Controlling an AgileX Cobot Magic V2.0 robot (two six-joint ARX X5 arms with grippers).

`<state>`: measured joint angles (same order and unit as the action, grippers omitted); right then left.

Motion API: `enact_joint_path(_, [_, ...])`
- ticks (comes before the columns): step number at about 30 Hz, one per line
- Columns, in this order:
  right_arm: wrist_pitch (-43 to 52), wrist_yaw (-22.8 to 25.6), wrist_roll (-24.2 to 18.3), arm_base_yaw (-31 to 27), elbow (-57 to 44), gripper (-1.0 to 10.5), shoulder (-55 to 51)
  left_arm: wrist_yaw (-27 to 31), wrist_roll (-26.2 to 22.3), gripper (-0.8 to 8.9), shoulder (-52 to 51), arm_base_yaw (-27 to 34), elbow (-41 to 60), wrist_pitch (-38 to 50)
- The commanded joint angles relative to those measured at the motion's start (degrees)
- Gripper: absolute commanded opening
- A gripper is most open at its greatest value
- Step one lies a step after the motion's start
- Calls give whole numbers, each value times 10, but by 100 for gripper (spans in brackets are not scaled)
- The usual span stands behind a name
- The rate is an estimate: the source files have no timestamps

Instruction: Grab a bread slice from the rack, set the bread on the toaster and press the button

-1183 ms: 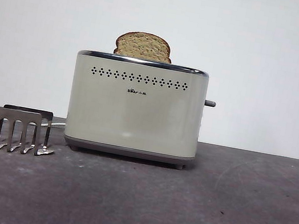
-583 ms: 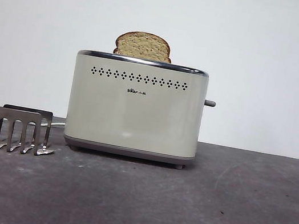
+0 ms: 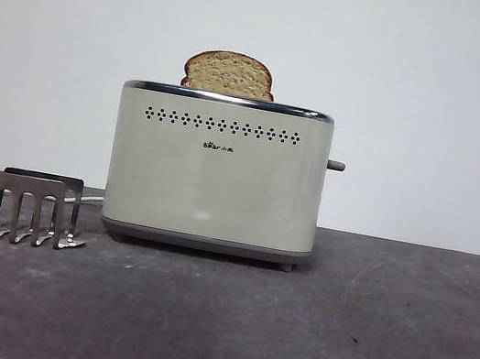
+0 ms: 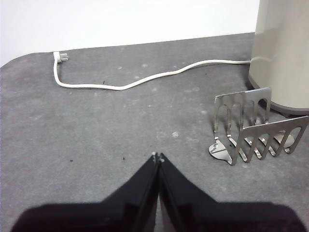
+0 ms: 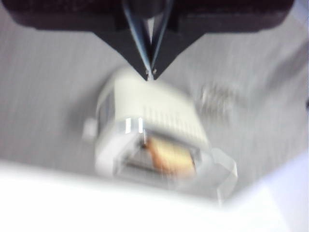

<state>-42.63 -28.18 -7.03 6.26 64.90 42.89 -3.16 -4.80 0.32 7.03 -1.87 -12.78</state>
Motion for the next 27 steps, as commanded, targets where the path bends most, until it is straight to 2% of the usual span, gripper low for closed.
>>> enact_joint_path(1, [71, 46, 18, -15, -111, 1, -82, 1, 6, -3, -1, 2, 7, -2])
enact_joint_path(3, [141, 133, 35, -23, -215, 1, -154, 1, 6, -3, -1, 2, 7, -2])
enact_joint_path(5, [202, 169, 54, -28, -301, 1, -212, 1, 6, -3, -1, 2, 7, -2])
enact_joint_path(10, [317, 177, 98, -29, -441, 1, -306, 1, 6, -3, -1, 2, 7, -2])
enact_joint_path(15, [378, 205, 109, -29, -536, 1, -359, 1, 6, -3, -1, 2, 7, -2])
enact_joint_path(21, [384, 257, 122, -29, -597, 1, -401, 1, 6, -3, -1, 2, 7, -2])
enact_joint_path(27, [382, 256, 125, -28, -633, 1, -428, 1, 6, -3, -1, 2, 7, -2])
